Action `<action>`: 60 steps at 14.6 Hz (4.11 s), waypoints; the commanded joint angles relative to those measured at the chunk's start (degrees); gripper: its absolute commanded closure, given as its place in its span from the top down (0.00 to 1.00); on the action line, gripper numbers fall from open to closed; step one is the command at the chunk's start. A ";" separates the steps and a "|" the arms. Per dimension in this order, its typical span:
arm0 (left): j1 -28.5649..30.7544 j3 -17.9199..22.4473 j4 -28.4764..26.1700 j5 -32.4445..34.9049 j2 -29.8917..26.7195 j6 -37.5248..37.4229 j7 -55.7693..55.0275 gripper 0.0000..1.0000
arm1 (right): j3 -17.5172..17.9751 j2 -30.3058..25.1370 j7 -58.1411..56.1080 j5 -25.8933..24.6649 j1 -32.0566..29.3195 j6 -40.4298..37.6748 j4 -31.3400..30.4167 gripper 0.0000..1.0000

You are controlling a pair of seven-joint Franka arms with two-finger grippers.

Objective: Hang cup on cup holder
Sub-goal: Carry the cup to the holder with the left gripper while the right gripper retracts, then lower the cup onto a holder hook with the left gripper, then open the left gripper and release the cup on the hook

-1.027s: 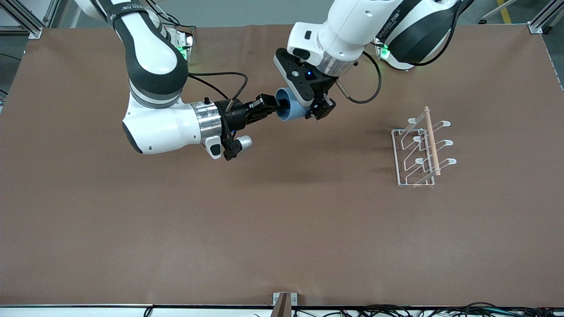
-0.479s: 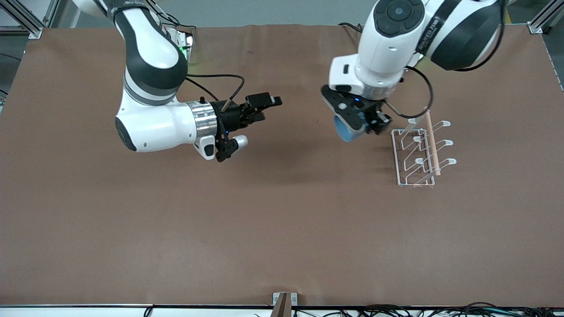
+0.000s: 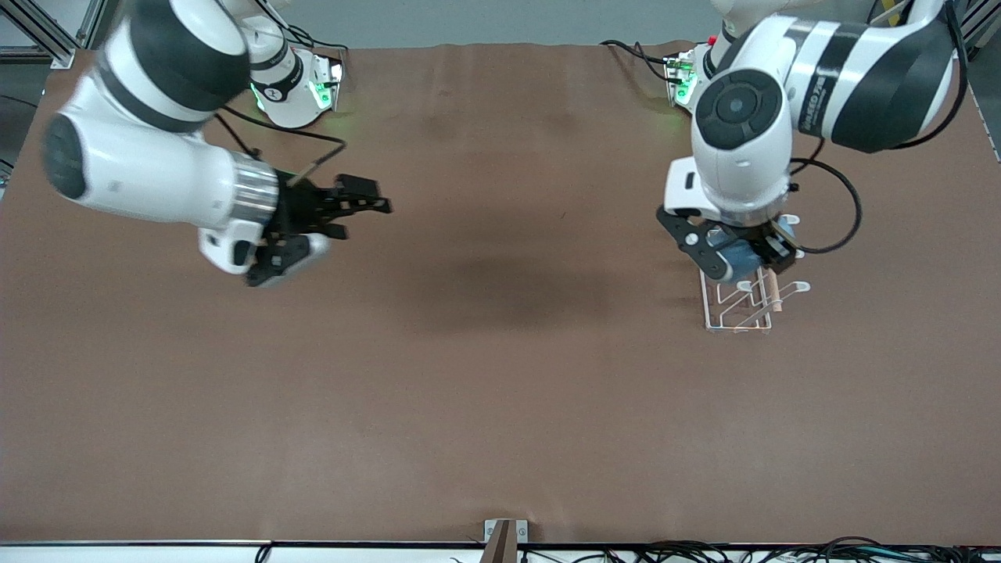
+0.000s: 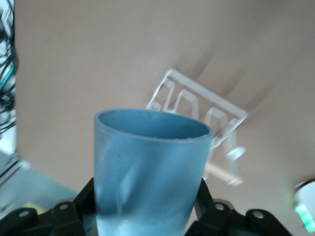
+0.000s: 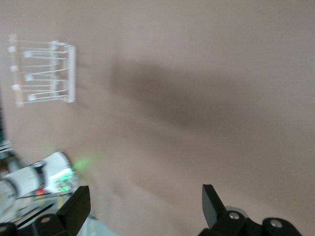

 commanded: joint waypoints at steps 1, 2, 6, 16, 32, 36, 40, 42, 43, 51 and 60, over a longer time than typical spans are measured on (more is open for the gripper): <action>0.02 -0.52 -4.57 9.40 -0.43 -1.04 2.77 0.33 | 0.78 -4.43 0.79 -5.34 -4.94 -1.54 -3.48 1.00; 0.01 -0.52 -6.85 12.83 -0.26 -1.74 3.13 0.33 | 0.70 -5.14 0.53 -6.05 -6.62 -1.63 -3.39 1.00; 0.02 -0.52 -14.41 22.77 0.18 -1.83 3.22 0.31 | 0.96 -6.11 0.97 -22.72 -7.43 -1.46 -0.42 1.00; -5.69 -0.52 -18.21 37.99 11.42 -10.78 1.12 0.32 | 1.05 -4.88 0.70 -26.00 -11.21 -1.72 8.12 1.00; -7.02 -0.26 -17.86 41.87 21.54 -14.75 -9.16 0.61 | 1.58 -10.59 1.41 -28.20 -12.26 -4.01 0.92 1.00; -7.90 -0.17 -17.68 41.17 22.68 -14.75 -20.04 1.00 | 1.58 -10.68 1.41 -28.02 -12.35 -4.18 0.83 1.00; -9.20 -0.52 -12.44 35.40 22.42 -14.66 -35.69 1.00 | 1.58 -10.59 0.97 -28.02 -12.52 -4.10 0.91 1.00; -9.39 -0.61 -5.15 28.54 22.16 -14.58 -38.70 1.00 | 1.40 -10.59 0.97 -28.11 -12.43 -4.27 0.91 1.00; -9.39 -0.79 -1.20 25.29 21.89 -14.58 -39.05 1.00 | 1.31 -10.51 1.40 -28.20 -12.43 -4.45 0.91 1.00; -5.89 -2.72 18.35 8.40 17.78 -13.88 -46.70 1.00 | 0.96 -9.89 1.41 -31.98 -14.36 -2.51 1.88 1.00; 8.45 -2.98 18.27 -11.57 2.04 -5.00 -45.04 1.00 | 1.05 -9.80 1.41 -31.72 -14.63 -2.51 1.88 1.00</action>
